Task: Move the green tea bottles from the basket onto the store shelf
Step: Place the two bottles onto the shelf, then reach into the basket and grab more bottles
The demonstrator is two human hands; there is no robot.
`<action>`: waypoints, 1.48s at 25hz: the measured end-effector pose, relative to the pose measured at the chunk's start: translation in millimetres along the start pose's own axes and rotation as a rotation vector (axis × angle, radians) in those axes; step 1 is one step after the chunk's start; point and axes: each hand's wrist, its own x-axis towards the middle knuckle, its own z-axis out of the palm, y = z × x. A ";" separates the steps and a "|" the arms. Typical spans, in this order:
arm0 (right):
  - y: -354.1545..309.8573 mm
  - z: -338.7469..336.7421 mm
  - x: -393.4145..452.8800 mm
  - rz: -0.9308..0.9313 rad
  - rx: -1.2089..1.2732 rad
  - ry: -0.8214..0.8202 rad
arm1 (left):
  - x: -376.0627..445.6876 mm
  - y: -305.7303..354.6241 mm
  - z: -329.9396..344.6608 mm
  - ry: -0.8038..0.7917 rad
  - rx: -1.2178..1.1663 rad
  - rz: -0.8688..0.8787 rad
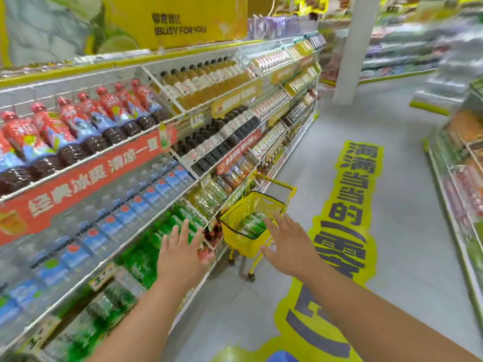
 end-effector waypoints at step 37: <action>394.6 83.0 571.6 -0.195 0.112 -0.140 | 613.0 287.6 53.8 -0.007 -0.249 -0.198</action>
